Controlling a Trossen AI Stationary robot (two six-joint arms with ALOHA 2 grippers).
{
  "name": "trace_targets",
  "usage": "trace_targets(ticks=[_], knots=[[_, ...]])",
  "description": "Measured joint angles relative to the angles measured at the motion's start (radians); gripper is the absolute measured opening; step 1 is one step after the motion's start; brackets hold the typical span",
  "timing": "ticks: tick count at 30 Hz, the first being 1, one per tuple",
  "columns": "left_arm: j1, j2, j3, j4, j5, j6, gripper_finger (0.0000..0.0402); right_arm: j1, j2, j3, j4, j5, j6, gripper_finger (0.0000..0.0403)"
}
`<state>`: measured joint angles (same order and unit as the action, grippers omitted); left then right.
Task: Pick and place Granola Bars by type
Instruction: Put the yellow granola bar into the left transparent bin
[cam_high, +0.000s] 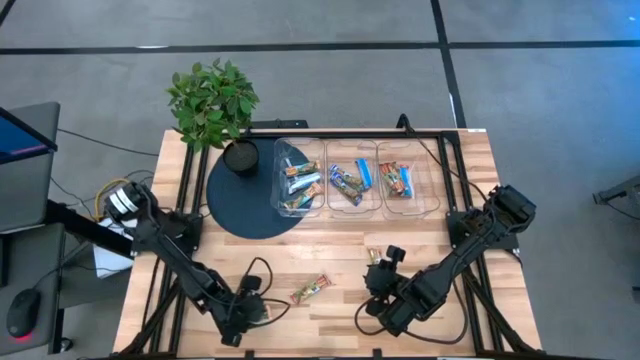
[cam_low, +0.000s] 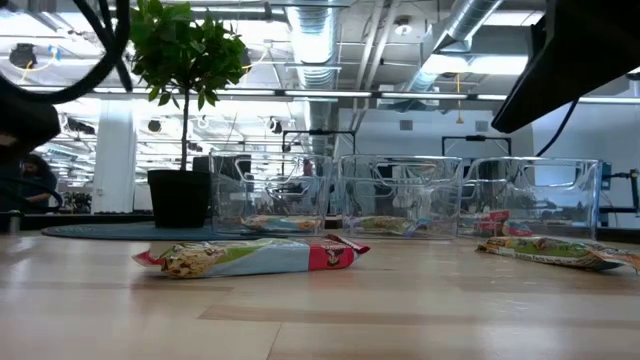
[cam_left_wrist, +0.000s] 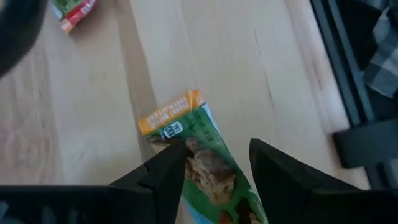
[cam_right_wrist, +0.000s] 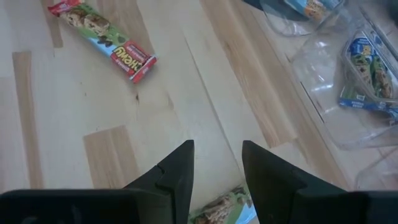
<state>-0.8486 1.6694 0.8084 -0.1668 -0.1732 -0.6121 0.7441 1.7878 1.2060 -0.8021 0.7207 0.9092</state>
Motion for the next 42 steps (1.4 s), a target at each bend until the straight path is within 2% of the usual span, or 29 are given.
trace_targets(ticks=[9,12,18,26,32,42], knots=[[0.002,0.012,0.003,-0.006,0.015,-0.019,0.0174,0.000,0.000,0.000,0.001,0.015,-0.001,0.0128],[0.010,0.012,0.032,-0.063,0.039,0.017,0.0174,0.000,0.000,0.000,0.002,0.015,-0.001,0.0128],[0.010,0.012,0.117,-0.194,0.015,0.027,0.0174,0.000,0.000,0.000,0.002,0.014,-0.001,0.0127],[0.007,0.012,0.181,-0.392,0.036,-0.189,0.0176,0.000,0.000,0.000,0.002,0.014,-0.002,0.0127],[0.007,0.019,0.181,-0.412,0.079,-0.252,0.0213,0.000,0.000,0.000,0.003,0.014,-0.017,0.0127],[-0.002,0.019,0.161,-0.348,0.073,-0.300,0.0283,-0.029,0.000,0.000,0.027,0.012,-0.089,0.0127]])
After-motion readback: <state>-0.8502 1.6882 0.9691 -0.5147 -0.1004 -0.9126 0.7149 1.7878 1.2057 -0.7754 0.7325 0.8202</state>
